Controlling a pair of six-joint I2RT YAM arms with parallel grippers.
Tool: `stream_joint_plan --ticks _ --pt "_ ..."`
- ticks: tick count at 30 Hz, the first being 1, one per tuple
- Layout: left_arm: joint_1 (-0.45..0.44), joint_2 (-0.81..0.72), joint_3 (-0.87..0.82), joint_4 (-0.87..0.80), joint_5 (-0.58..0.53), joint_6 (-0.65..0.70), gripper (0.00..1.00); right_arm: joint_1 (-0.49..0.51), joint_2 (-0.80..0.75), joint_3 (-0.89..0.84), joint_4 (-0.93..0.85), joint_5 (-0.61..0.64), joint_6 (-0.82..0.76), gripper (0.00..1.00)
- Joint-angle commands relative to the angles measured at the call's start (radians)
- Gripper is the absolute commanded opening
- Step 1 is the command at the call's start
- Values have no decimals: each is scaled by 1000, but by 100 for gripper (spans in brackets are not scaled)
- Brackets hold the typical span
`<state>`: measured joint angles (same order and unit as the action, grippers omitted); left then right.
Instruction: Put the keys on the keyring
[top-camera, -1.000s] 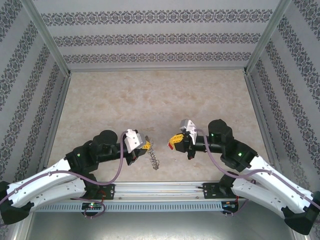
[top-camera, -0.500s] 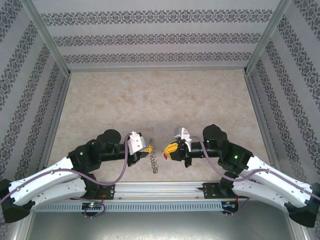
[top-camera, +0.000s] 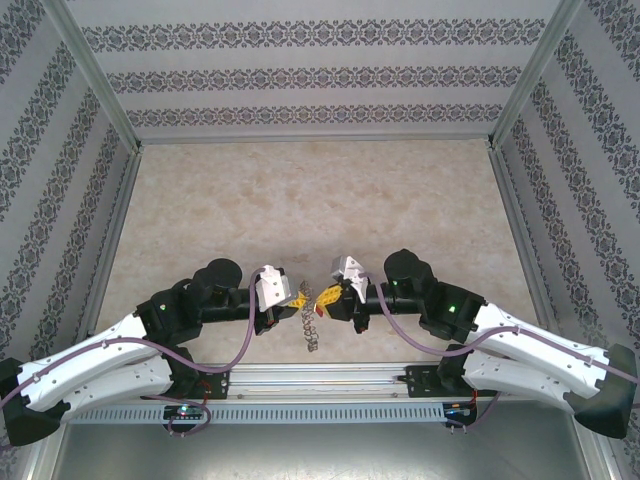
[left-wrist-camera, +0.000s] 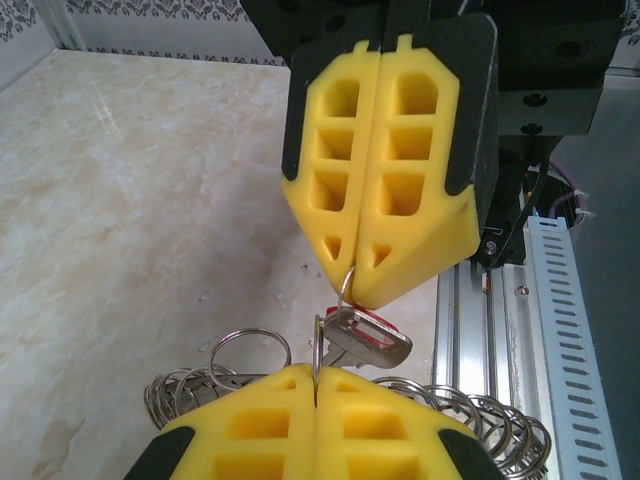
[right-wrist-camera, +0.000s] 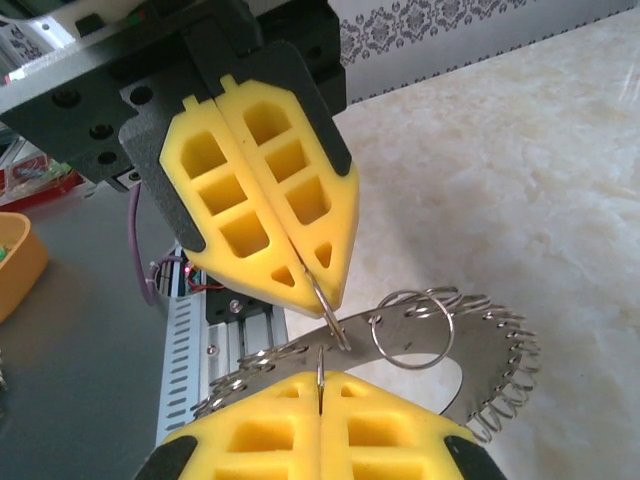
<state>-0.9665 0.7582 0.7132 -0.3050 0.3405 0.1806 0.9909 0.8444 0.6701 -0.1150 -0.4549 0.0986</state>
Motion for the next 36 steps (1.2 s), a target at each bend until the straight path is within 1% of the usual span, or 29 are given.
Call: stream_joint_plan --ticks 1,9,21,30,36 --pt "8 -12 33 26 24 20 0 14 -2 20 62 14 -10 0" --pt "8 -10 32 35 33 16 0 15 -4 7 83 6 -1 0" --pt "2 -16 29 37 37 12 0 29 25 14 80 37 -5 0" --pt "-5 -19 30 33 34 14 0 30 24 20 40 123 -2 0" --pt "-8 -20 29 30 31 14 0 30 22 17 42 148 11 0"
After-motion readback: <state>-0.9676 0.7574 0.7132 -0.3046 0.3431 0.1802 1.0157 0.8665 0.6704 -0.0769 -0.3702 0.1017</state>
